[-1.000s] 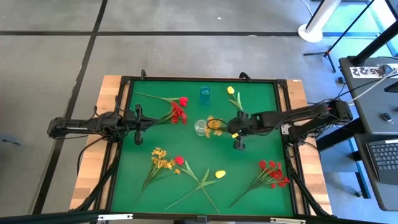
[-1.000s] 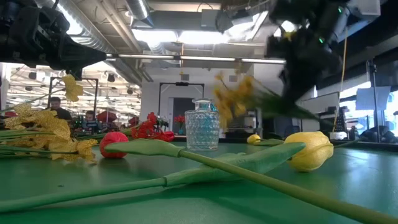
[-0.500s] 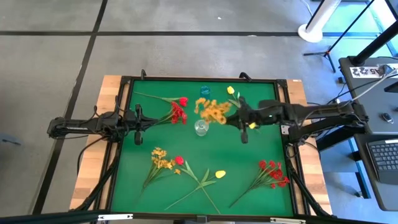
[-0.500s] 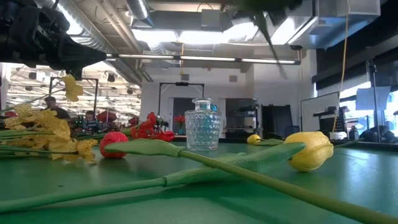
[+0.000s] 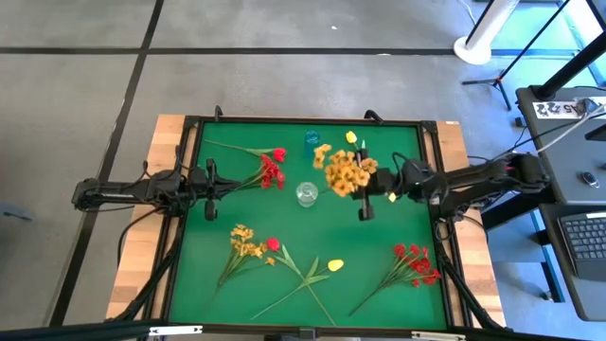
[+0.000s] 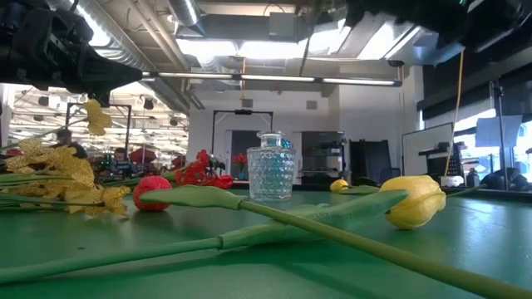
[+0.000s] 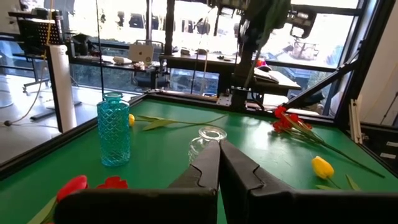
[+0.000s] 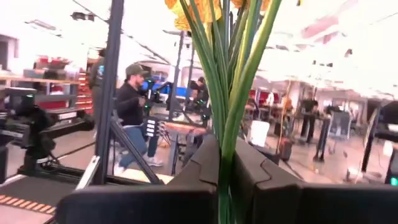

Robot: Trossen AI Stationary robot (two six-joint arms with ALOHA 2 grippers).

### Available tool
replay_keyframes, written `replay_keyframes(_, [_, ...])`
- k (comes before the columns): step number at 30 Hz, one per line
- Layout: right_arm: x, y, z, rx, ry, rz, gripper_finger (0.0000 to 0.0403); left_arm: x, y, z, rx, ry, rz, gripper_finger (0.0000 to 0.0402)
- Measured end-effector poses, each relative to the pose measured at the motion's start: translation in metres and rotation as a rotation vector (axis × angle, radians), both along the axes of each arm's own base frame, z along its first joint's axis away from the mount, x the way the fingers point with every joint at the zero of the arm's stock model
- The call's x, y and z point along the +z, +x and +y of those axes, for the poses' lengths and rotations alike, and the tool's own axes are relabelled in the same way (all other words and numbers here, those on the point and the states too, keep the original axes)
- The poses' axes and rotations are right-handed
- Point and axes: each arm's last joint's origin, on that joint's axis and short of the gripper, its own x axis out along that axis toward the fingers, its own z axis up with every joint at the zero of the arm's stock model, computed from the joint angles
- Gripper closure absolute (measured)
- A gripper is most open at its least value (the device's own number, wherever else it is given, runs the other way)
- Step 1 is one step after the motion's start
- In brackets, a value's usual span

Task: Sort flowers into vase by color
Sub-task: Put the right yellow flowers into the transparent vase

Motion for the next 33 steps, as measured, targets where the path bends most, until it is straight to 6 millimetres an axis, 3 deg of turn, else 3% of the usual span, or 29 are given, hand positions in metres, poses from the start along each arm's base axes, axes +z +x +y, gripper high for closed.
replay_keyframes(9, [-0.04,0.027,-0.028,-0.076,0.083,0.034,0.0387,0.0,0.0,0.0,0.0,0.0,0.001,0.0401])
replay_keyframes(18, [-0.063,0.038,-0.044,-0.088,0.152,0.081,0.0395,0.0,0.0,0.0,0.0,0.0,0.001,0.0401])
replay_keyframes(25, [-0.074,0.041,-0.044,-0.095,0.16,0.165,0.0357,0.0,0.0,0.0,0.0,0.0,0.001,0.0401])
replay_keyframes(33, [-0.068,0.038,-0.044,-0.098,0.162,0.179,0.0294,0.0,0.0,0.0,0.0,0.0,0.001,0.0401])
